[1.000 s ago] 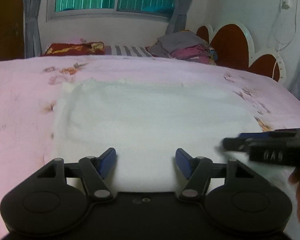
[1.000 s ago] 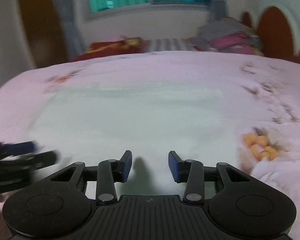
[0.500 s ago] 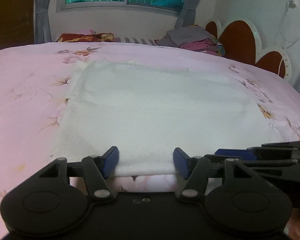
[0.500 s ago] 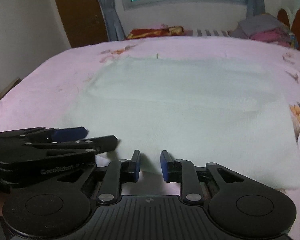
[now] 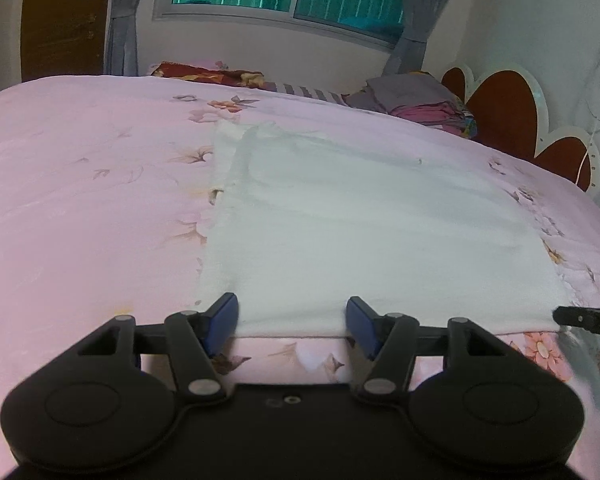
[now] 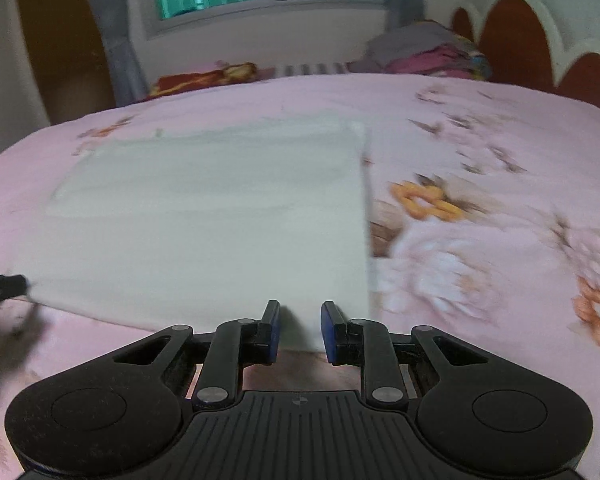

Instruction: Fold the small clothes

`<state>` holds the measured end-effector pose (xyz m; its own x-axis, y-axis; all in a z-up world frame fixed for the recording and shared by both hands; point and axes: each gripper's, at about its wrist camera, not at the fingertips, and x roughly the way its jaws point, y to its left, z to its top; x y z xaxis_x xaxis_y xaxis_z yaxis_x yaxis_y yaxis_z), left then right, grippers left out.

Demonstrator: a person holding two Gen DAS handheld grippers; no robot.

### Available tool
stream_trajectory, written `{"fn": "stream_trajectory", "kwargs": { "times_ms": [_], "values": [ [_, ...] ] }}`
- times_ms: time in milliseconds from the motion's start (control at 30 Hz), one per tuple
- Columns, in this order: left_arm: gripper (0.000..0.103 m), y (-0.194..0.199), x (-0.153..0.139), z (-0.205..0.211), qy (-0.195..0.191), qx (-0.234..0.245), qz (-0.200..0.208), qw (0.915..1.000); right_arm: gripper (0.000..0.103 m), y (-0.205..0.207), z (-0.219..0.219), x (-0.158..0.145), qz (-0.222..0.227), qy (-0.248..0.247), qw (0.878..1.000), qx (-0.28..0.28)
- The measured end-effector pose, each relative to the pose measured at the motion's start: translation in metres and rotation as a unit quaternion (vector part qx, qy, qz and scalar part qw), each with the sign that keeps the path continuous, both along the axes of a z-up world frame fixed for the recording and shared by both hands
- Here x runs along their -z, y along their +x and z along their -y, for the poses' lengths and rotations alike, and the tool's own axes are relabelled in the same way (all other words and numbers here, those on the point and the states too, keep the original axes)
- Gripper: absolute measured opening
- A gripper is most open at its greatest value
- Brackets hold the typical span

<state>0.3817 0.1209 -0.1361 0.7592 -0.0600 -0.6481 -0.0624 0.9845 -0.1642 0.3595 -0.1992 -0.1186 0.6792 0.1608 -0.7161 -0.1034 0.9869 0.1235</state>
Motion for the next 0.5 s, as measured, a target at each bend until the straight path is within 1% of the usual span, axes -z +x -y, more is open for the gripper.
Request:
{"fn": "stream_trajectory", "kwargs": {
  "times_ms": [100,367,500],
  "values": [
    [0.059,-0.0006,0.0011,0.0002,0.002,0.000,-0.001,1.0000,0.023,-0.0039,0.0096,0.0017,0.000,-0.001,1.000,0.002],
    [0.059,-0.0006,-0.0008,-0.0017,0.000,-0.006,-0.006,1.0000,0.023,-0.0084,0.0073,0.0027,0.004,-0.009,1.000,-0.003],
    [0.059,0.0004,0.0004,-0.0022,-0.004,-0.012,-0.007,0.9999,0.023,-0.0065,0.0125,0.0044,0.002,0.002,1.000,-0.011]
  ]
}}
